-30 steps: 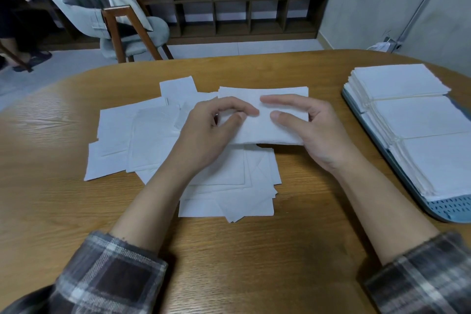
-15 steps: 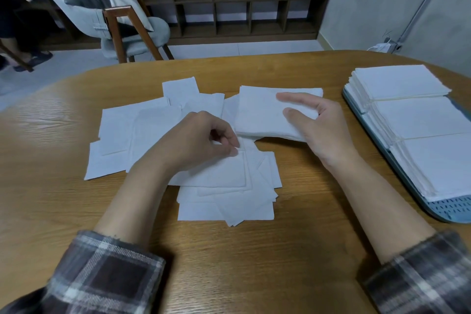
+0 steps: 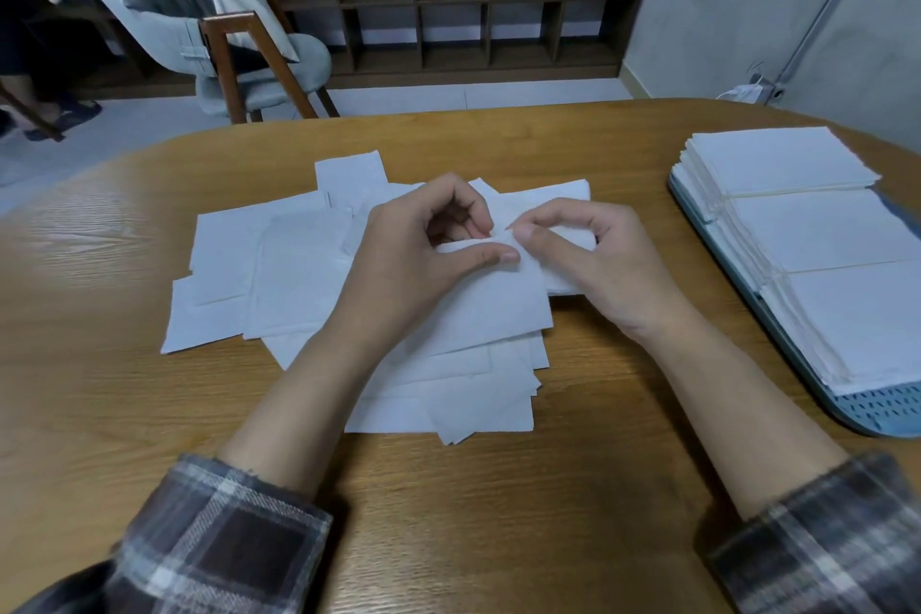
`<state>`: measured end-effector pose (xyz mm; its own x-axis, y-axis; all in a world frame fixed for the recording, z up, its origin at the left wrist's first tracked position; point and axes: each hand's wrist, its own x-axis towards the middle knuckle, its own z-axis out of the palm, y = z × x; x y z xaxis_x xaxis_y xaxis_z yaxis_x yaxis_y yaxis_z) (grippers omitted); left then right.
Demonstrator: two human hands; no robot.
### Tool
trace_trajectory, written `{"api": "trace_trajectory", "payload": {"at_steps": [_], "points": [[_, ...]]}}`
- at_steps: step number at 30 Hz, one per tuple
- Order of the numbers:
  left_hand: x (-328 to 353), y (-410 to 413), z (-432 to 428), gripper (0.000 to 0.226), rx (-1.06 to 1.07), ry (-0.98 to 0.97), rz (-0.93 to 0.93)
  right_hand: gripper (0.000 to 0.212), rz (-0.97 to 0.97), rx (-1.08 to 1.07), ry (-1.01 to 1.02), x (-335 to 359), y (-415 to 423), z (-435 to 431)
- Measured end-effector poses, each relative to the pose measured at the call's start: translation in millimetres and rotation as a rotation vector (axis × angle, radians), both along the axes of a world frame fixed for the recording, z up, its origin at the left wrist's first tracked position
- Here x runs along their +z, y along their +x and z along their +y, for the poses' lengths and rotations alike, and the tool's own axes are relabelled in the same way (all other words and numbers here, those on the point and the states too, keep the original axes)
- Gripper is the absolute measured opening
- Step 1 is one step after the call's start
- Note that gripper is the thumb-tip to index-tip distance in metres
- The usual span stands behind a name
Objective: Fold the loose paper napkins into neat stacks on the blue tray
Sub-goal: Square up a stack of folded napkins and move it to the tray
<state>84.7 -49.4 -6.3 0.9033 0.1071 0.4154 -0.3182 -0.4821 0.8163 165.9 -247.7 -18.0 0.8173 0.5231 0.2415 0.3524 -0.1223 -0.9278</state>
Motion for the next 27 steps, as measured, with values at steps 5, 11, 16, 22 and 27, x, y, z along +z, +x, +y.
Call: {"api": "trace_trajectory", "payload": {"at_steps": [5,11,16,22,27], "points": [[8,-1,19,0.020,-0.039,0.127,0.190,0.011,0.090,-0.174,0.064,-1,7,1],[11,-3,34,0.011,0.064,-0.024,0.207,0.013,0.182,-0.270,0.097,-3,10,-2],[9,-2,22,0.013,0.084,-0.129,0.179,0.011,0.190,-0.166,0.107,-3,9,-1],[0,4,10,0.013,0.180,-0.225,0.127,0.051,0.212,0.005,0.188,0,2,1],[-3,4,1,0.013,0.185,-0.255,0.130,0.065,0.224,0.019,0.233,1,0,3]]}}
